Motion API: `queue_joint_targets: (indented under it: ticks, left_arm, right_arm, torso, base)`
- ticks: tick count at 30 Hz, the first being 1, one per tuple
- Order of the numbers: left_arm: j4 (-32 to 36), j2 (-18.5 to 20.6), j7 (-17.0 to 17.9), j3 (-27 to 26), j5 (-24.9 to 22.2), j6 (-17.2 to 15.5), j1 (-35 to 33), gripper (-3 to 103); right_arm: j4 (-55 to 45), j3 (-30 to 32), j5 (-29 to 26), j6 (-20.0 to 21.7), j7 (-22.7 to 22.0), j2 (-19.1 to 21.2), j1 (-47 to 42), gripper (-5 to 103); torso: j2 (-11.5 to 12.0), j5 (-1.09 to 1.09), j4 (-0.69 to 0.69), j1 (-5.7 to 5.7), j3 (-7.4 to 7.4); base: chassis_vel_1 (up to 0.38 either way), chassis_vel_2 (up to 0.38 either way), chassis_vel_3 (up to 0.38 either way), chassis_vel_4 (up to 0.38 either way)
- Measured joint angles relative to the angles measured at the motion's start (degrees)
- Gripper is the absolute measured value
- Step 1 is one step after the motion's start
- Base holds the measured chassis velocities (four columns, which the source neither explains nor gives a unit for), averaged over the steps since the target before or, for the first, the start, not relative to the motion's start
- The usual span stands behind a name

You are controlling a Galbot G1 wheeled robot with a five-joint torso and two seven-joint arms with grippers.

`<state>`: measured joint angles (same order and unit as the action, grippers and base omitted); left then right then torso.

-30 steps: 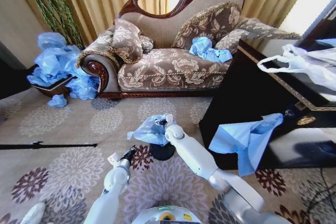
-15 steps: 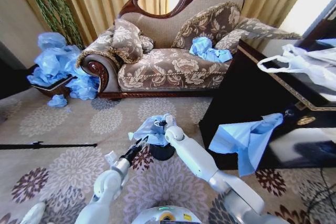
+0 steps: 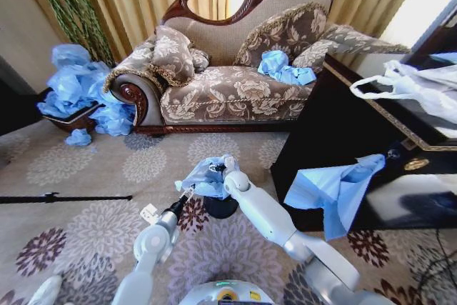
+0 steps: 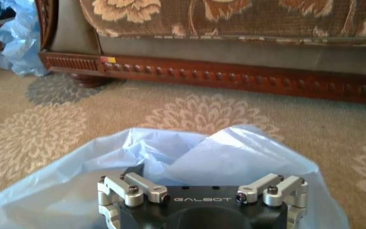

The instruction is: Place a garbage bag over the trash bin.

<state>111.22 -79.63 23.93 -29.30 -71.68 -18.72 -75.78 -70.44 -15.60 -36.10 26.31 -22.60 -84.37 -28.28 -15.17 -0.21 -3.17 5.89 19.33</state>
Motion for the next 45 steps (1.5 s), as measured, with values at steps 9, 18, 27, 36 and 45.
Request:
queue_joint_targets:
  ticks: [9,18,27,36,45]
  left_arm:
    - [-6.3,-0.5,-2.0,1.2,-2.5,0.2,3.9,82]
    - [-10.7,-0.2,-3.8,0.7,-2.2,1.6,4.3,44]
    - [-12.4,-0.1,-5.4,0.6,-1.8,2.0,4.2,12]
    - [-12.8,-0.4,-7.4,0.7,-0.4,2.2,3.0,0]
    - [-13.5,-0.2,-9.6,0.2,1.1,3.5,1.4,0]
  right_arm:
    - [-0.3,-0.3,0.0,0.1,-0.3,0.1,-0.3,100]
    - [0.0,-0.2,0.0,0.1,-0.6,0.3,-0.1,100]
    - [1.5,-0.7,-0.4,0.1,-0.8,0.1,2.3,100]
    - [6.4,-1.6,-1.3,0.0,-0.6,-1.2,6.5,100]
    - [10.7,-2.1,0.6,-0.7,0.3,-3.5,8.8,100]
  torso:
    - [0.0,0.00,0.00,0.00,0.00]
    - [0.0,0.00,0.00,0.00,0.00]
    - [0.0,0.00,0.00,0.00,0.00]
    - [0.0,0.00,0.00,0.00,0.00]
    - [0.0,0.00,0.01,0.00,0.00]
  base:
    - [0.000,0.000,0.000,0.000]
    - [0.000,0.000,0.000,0.000]
    - [0.000,0.000,0.000,0.000]
    - [0.000,0.000,0.000,0.000]
    - [0.000,0.000,0.000,0.000]
